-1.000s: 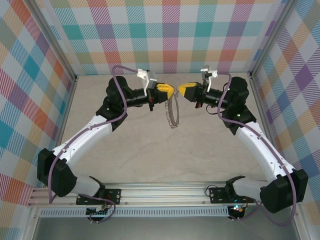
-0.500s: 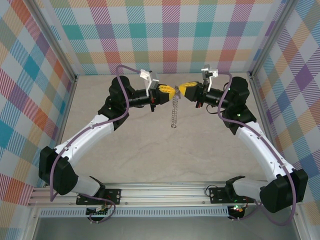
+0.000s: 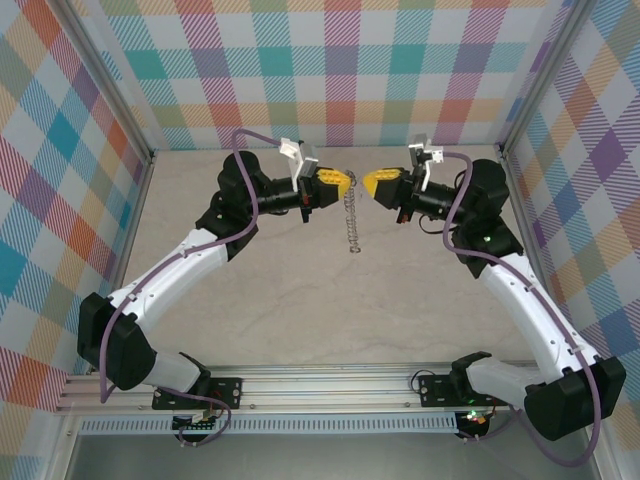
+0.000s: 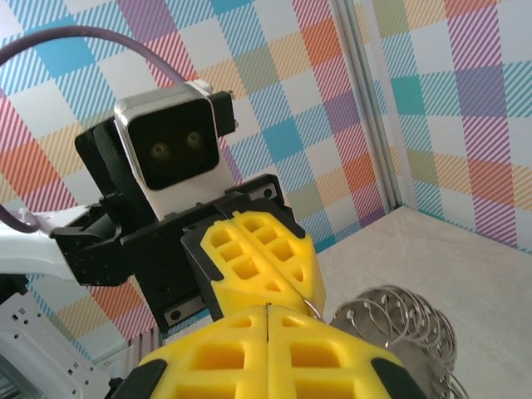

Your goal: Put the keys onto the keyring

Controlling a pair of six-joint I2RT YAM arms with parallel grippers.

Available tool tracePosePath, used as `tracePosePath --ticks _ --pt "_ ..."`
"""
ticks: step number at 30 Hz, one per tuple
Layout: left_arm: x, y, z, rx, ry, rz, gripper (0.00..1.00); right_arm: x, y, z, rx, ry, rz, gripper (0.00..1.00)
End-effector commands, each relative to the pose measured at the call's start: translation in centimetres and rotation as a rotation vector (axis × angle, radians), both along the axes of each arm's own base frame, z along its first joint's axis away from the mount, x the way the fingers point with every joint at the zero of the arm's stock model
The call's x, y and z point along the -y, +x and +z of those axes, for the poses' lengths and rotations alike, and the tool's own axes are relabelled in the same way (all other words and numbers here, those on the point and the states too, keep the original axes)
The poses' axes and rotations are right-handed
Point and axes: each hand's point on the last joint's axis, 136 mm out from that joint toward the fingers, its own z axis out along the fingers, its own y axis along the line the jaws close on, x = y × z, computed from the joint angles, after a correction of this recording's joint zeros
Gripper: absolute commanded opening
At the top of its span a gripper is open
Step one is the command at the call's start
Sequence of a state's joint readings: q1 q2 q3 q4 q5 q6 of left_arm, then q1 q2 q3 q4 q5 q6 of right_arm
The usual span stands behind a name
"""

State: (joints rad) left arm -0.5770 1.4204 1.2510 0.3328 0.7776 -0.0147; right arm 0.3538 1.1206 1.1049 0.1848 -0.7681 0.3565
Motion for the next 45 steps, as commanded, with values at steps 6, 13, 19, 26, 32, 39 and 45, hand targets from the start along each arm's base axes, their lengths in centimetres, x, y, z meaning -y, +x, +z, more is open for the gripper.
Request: tracePosePath --ticks 6,13,19,26,32,39,45 --pt "0.3 -1.1 2.4 0.049 -0.034 -0.045 0.0 -0.2 -0.2 -1.1 0.019 -0.051 0.025 0.0" --pt "0.4 -1.2 2.2 0.041 -0.031 -0.055 0.0 -0.4 0.1 -0.6 0.029 -0.039 0.028 0.0" --pt "0.5 -1.1 2.2 0.038 -0.033 -0.063 0.0 -0.5 0.3 -0.2 0.033 -0.026 0.033 0.0" --pt "0.7 -1.3 2.2 0.035 -0.038 -0.074 0.0 -0.6 1.0 -0.1 0.034 -0.019 0.023 0.0" --pt "0.8 -1.6 2.2 0.035 -0.037 -0.086 0.0 -0.6 1.5 -0.2 0.035 -0.018 0.003 0.0" --pt "0.8 -2.0 2.2 0.038 -0.038 -0.099 0.0 -0.4 2.2 -0.6 0.026 -0.021 -0.028 0.0" --pt "0.6 -2.1 2.6 0.048 -0.053 -0.091 0.0 0.0 2.9 -1.6 -0.001 -0.031 -0.056 0.0"
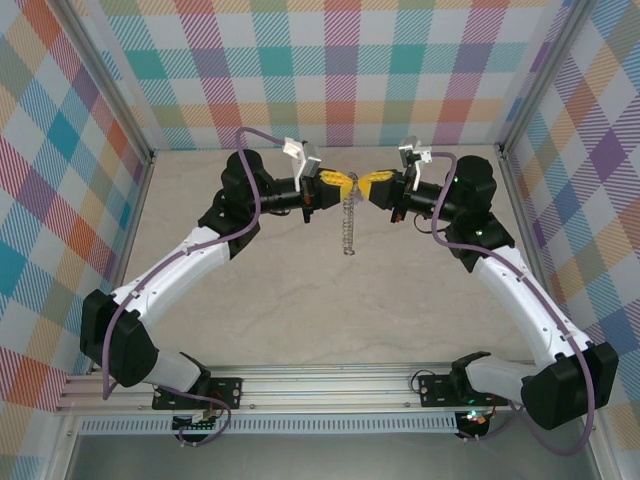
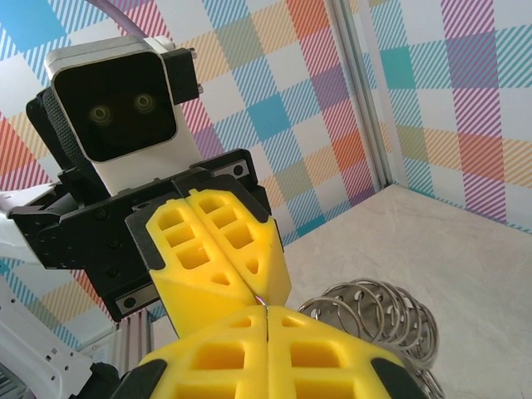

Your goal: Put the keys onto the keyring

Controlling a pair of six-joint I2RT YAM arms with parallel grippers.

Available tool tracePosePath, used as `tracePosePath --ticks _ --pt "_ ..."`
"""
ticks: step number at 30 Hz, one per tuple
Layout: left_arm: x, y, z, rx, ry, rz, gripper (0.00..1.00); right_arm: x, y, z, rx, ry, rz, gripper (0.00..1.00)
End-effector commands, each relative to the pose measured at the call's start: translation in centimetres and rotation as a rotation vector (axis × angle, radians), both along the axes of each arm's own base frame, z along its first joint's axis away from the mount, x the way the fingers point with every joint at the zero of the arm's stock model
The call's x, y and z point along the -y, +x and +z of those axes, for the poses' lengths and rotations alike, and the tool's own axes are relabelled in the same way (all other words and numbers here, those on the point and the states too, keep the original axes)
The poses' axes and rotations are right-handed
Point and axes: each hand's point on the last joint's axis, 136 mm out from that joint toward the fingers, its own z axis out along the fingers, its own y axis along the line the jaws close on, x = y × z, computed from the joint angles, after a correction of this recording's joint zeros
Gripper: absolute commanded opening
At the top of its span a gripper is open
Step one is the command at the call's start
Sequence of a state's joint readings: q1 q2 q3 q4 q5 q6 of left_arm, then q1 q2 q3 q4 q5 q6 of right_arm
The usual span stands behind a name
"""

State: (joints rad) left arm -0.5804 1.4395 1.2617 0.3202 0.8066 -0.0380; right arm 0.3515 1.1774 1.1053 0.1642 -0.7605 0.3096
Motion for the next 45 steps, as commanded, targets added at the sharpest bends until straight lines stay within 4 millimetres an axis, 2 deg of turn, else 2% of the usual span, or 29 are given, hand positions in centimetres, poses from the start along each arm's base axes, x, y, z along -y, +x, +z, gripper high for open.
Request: tracePosePath --ticks 1,9,26,35,45 --pt "0.1 -2.1 3.3 0.088 -0.068 -0.057 0.0 0.7 1.3 0.4 0.022 0.011 -0.053 0.0" --pt "-0.2 -2.2 3.6 0.099 -0.083 -0.041 0.0 1.5 1.7 -0.5 -0.009 0.013 -0.078 0.0" --pt "-0.6 -1.7 4.3 0.106 -0.124 -0.002 0.0 1.2 0.9 -2.3 -0.075 0.008 -0.03 0.0" --pt "-0.5 -1.8 4.1 0.105 -0.126 -0.011 0.0 0.5 0.5 -1.9 -0.099 0.027 0.044 0.0" --pt "-0.3 -1.9 3.5 0.09 -0.115 -0.028 0.0 0.3 1.1 0.3 -0.062 0.058 0.044 0.0"
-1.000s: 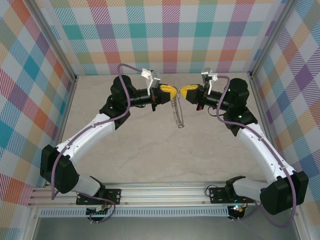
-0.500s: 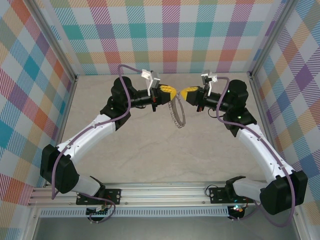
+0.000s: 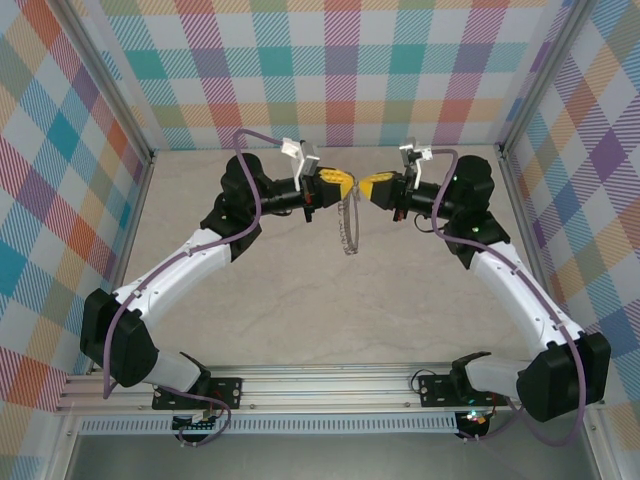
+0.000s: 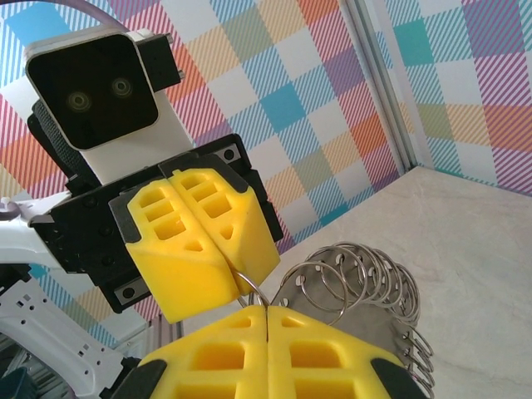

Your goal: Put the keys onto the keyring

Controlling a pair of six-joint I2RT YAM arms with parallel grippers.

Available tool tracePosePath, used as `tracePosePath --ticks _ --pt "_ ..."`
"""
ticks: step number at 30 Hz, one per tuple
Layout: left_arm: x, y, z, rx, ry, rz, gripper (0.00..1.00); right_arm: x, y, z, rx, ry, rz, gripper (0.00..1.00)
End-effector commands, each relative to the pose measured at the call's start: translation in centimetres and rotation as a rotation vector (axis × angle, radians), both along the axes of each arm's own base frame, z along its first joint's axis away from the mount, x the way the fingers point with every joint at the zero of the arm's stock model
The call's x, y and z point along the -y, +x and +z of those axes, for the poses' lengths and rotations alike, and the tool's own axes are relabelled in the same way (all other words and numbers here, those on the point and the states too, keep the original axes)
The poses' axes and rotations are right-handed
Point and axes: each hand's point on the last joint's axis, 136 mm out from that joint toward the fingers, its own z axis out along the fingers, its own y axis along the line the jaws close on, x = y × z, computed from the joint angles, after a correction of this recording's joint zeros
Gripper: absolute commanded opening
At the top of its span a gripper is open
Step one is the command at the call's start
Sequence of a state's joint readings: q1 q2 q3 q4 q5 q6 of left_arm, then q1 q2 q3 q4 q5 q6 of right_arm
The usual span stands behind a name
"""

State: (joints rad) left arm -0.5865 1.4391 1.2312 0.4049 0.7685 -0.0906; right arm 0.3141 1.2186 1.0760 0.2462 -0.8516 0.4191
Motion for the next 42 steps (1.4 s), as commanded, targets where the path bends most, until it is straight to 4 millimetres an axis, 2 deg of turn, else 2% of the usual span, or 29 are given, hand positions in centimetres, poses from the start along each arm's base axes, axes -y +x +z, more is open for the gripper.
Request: tracePosePath --ticks 1,7,13,25,29,32,38,42 --pt "-0.3 -2.4 3.2 0.101 -0.072 -0.056 0.0 0.2 0.7 1.6 0.029 0.02 -0.02 0.0" --pt "-0.5 -2.5 3.5 0.104 -0.08 -0.051 0.0 1.1 2.1 0.9 0.013 0.01 -0.115 0.0" --pt "-0.6 -2.7 3.7 0.107 -0.09 -0.054 0.0 1.9 2.8 0.3 -0.012 0.015 -0.152 0.0" --pt "-0.6 -2.5 3.8 0.106 -0.1 -0.044 0.0 1.6 1.8 0.1 -0.021 0.024 -0.097 0.0" --pt "-0.6 -2.2 3.8 0.102 -0.104 -0.035 0.0 1.8 1.0 0.9 -0.005 0.047 -0.093 0.0" --pt "-0.5 -2.1 3.8 0.098 -0.108 -0.035 0.0 1.9 0.6 1.5 0.004 0.062 -0.086 0.06" --pt "-0.5 -2.0 3.7 0.093 -0.108 -0.037 0.0 2.2 -0.2 2.5 0.023 0.083 -0.07 0.28" --pt "-0.4 -2.1 3.9 0.098 -0.11 -0.043 0.0 2.1 -0.7 2.8 0.024 0.1 -0.022 0.36"
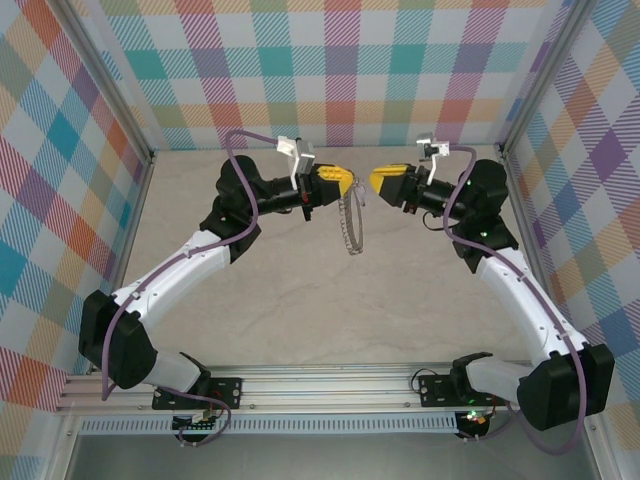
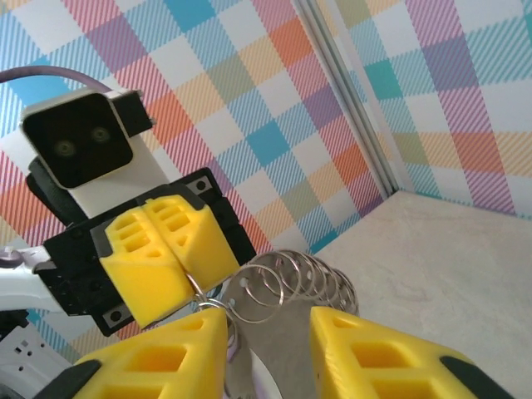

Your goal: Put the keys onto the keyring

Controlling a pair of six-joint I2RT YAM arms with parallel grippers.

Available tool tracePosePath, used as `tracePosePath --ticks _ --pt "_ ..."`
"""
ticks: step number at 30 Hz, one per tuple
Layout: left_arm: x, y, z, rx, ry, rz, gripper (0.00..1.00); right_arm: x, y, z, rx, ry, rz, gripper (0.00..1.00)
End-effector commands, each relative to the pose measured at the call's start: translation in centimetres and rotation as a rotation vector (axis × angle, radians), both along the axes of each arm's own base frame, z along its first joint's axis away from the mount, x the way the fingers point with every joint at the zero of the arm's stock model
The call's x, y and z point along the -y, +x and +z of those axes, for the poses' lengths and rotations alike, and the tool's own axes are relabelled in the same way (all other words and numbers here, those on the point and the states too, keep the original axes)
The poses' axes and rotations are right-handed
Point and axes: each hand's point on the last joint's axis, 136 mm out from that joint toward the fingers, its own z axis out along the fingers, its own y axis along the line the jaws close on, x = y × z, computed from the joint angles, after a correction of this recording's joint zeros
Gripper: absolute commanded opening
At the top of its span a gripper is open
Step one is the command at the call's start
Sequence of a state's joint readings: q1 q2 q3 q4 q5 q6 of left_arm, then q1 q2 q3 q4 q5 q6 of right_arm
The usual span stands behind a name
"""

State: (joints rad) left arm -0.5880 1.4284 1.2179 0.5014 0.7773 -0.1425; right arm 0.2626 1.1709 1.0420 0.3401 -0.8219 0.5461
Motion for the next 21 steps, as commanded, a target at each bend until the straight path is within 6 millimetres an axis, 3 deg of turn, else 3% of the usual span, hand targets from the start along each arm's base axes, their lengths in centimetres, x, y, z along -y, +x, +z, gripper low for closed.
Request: tracePosePath --ticks 1,10,21 --pt "-0.2 -1.4 2.2 0.068 -0.049 -0.028 0.0 -0.1 -1.1 1.1 0.041 0.027 0.066 0.37" --pt "-0.2 -1.7 2.6 0.072 -0.061 -0.037 0.0 -1.1 -0.9 0.4 0.004 0.026 0.172 0.44" --pt "-0.2 -1.6 2.9 0.076 -0.073 -0.036 0.0 -1.7 -1.4 -0.9 -0.028 0.017 0.252 0.45"
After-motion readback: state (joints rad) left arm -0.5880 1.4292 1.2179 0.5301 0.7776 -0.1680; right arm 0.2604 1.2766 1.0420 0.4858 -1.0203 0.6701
